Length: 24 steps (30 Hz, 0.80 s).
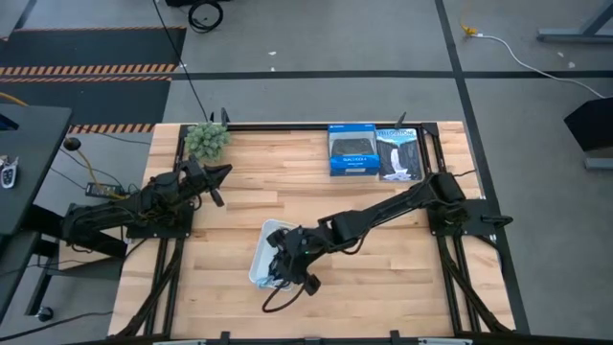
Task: Pick and place USB-C Cables
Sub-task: Put the blue charger cable into the white bin
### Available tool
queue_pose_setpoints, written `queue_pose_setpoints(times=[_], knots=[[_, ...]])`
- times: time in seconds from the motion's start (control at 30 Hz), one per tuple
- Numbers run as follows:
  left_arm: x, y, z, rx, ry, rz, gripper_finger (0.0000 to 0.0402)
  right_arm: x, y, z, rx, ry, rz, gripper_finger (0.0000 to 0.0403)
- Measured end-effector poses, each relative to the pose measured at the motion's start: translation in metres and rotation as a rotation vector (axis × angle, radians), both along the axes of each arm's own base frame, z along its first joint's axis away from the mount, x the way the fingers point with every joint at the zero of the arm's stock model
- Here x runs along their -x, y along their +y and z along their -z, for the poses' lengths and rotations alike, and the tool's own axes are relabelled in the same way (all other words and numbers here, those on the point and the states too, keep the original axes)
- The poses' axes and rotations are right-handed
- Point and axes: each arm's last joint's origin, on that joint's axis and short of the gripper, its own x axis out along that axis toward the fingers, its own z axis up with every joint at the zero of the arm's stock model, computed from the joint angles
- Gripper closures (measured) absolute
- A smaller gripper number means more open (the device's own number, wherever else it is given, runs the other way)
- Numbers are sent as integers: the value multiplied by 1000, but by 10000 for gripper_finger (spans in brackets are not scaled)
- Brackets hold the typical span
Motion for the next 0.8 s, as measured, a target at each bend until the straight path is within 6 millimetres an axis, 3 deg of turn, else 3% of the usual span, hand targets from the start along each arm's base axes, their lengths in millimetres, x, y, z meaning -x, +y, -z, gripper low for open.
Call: queue_pose_setpoints(times=[0.53,0.8], knots=[[0,0,0,0,-1,0,377,-20,-24,24,232,-105,11,342],[0,0,1,2,7,0,377,-21,-35,56,339,-67,-85,341]])
